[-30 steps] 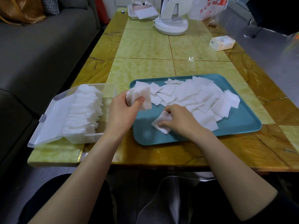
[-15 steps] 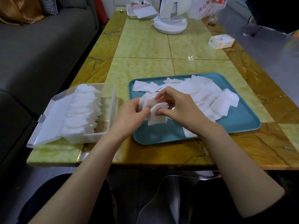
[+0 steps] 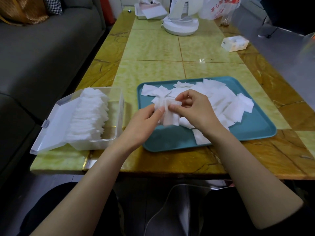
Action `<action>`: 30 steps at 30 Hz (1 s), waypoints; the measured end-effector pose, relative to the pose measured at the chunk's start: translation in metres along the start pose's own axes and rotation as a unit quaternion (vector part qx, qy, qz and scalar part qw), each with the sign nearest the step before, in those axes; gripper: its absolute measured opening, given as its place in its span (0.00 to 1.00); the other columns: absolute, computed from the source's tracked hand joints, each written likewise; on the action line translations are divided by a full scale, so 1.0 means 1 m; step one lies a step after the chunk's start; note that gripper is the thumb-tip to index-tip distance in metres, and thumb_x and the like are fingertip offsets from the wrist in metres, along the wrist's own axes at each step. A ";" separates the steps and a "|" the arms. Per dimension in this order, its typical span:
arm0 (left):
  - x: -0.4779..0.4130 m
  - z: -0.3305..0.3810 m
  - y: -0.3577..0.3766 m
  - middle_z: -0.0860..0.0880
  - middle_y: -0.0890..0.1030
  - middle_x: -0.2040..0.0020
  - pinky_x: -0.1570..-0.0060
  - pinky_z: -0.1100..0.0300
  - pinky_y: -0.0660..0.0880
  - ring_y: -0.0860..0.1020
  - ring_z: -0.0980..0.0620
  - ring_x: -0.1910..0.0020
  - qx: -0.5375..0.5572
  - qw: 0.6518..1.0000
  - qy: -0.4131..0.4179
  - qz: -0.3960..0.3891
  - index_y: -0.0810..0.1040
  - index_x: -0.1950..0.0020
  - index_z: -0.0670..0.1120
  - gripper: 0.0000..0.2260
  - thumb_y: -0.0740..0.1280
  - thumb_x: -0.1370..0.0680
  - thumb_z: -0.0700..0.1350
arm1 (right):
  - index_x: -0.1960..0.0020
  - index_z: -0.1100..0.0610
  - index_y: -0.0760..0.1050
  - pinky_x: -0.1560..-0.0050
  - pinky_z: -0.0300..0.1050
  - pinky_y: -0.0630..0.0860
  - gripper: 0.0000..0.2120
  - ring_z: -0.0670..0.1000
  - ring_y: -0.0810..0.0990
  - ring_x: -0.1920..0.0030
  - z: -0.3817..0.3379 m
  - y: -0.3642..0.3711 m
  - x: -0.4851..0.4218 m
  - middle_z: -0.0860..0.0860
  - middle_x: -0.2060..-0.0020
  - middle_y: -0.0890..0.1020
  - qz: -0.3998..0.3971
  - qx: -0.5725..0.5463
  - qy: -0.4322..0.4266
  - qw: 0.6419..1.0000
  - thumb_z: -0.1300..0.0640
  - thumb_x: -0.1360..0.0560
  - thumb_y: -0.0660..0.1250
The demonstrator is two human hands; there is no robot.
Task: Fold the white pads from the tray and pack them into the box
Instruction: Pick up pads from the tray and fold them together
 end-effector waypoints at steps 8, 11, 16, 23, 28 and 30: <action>0.000 -0.001 -0.004 0.45 0.82 0.56 0.53 0.46 0.76 0.80 0.46 0.55 -0.090 0.995 0.018 0.042 0.79 0.46 0.43 0.09 0.68 0.24 0.45 | 0.58 0.48 0.73 0.55 0.35 0.76 0.11 0.45 0.79 0.58 -0.003 0.008 0.003 0.45 0.60 0.79 -0.005 0.024 -0.035 0.999 0.59 0.31 0.74; 0.000 -0.003 -0.005 0.44 0.81 0.56 0.57 0.52 0.74 0.79 0.46 0.56 -0.111 0.992 0.028 0.048 0.77 0.47 0.40 0.07 0.65 0.23 0.41 | 0.43 0.50 0.73 0.45 0.34 0.72 0.13 0.44 0.75 0.47 -0.007 0.017 0.007 0.45 0.46 0.75 -0.049 0.116 -0.098 0.987 0.56 0.26 0.69; 0.005 0.001 -0.009 0.46 0.79 0.53 0.55 0.55 0.72 0.77 0.48 0.53 -0.111 0.991 0.054 0.051 0.73 0.44 0.42 0.08 0.63 0.23 0.38 | 0.35 0.54 0.70 0.44 0.37 0.73 0.18 0.44 0.75 0.44 -0.009 0.028 0.012 0.46 0.43 0.77 -0.130 0.115 -0.111 0.979 0.56 0.24 0.66; 0.015 0.007 -0.019 0.54 0.74 0.59 0.62 0.62 0.68 0.73 0.56 0.61 -0.092 0.991 0.079 0.056 0.71 0.47 0.41 0.06 0.64 0.24 0.37 | 0.45 0.51 0.75 0.53 0.34 0.74 0.14 0.43 0.78 0.54 -0.020 0.027 0.016 0.43 0.54 0.79 -0.129 0.056 -0.097 0.985 0.58 0.29 0.72; 0.022 0.013 -0.030 0.58 0.74 0.59 0.61 0.69 0.70 0.74 0.63 0.60 -0.084 0.989 0.107 0.065 0.69 0.51 0.50 0.08 0.65 0.23 0.38 | 0.52 0.55 0.75 0.63 0.34 0.70 0.07 0.41 0.74 0.64 -0.026 0.031 0.016 0.45 0.63 0.78 -0.130 0.050 -0.108 0.984 0.55 0.28 0.71; 0.024 0.018 -0.044 0.58 0.76 0.54 0.54 0.68 0.73 0.76 0.61 0.55 -0.058 0.989 0.107 0.090 0.70 0.46 0.50 0.09 0.65 0.22 0.40 | 0.52 0.57 0.74 0.65 0.33 0.70 0.07 0.41 0.75 0.66 -0.030 0.033 0.011 0.47 0.64 0.77 -0.097 0.010 -0.096 0.991 0.55 0.26 0.68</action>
Point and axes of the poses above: each hand's wrist, its own x-axis away from the middle knuckle, its own y-axis out of the palm, z = x × y, the point moved 5 cm from there along -x, towards the middle knuckle
